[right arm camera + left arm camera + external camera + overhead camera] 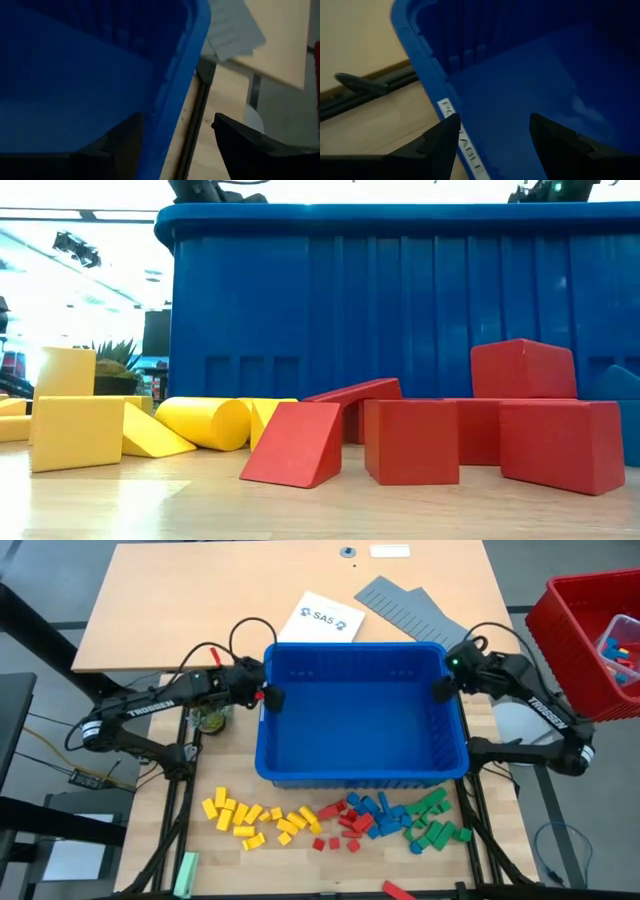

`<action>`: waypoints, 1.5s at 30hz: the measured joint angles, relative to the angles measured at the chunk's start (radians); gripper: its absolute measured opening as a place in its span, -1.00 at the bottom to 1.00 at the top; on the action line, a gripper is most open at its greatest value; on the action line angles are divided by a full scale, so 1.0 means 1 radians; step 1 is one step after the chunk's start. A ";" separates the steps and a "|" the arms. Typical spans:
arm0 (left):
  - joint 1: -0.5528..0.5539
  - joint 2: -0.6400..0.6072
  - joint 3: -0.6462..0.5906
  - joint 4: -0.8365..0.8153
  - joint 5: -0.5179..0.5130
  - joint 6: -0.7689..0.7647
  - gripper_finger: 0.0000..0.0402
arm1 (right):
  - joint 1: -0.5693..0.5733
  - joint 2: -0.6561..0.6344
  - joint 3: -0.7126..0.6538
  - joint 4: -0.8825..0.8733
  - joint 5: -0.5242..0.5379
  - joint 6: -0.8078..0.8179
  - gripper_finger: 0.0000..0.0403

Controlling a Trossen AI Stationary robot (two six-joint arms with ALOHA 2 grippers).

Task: Sort blocks
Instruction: Adjust the blue bin

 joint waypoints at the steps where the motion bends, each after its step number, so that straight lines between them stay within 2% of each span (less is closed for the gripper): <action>1: 0.004 0.000 0.000 -0.005 -0.006 0.003 0.23 | -0.011 0.000 -0.020 0.000 -0.003 -0.001 0.15; 7: 0.032 0.024 0.000 -0.045 -0.018 0.024 0.23 | -0.035 -0.009 -0.128 0.088 -0.126 -0.033 0.13; 14: 0.058 0.062 0.000 -0.061 -0.021 0.030 0.23 | -0.084 -0.007 -0.202 0.092 -0.086 -0.036 0.11; 19: 0.072 0.062 -0.021 -0.045 -0.001 0.022 0.23 | -0.108 -0.007 -0.260 0.141 -0.126 -0.046 0.11; 25: 0.096 0.061 -0.128 0.054 0.077 -0.003 0.23 | -0.116 -0.007 -0.331 0.186 -0.136 -0.058 0.07; 29: 0.102 0.061 -0.157 0.140 0.109 0.006 0.08 | -0.116 -0.008 -0.349 0.214 -0.151 -0.084 -0.07; 34: 0.111 0.063 -0.150 0.163 0.065 -0.065 -0.35 | -0.122 -0.012 -0.353 0.275 -0.152 0.033 -0.36; 40: 0.119 0.056 -0.150 0.158 0.068 -0.055 -0.36 | -0.125 -0.021 -0.327 0.273 -0.163 0.037 -0.36; 45: 0.118 0.037 -0.110 0.139 0.046 -0.045 -0.36 | -0.124 -0.024 -0.251 0.284 -0.149 0.029 -0.42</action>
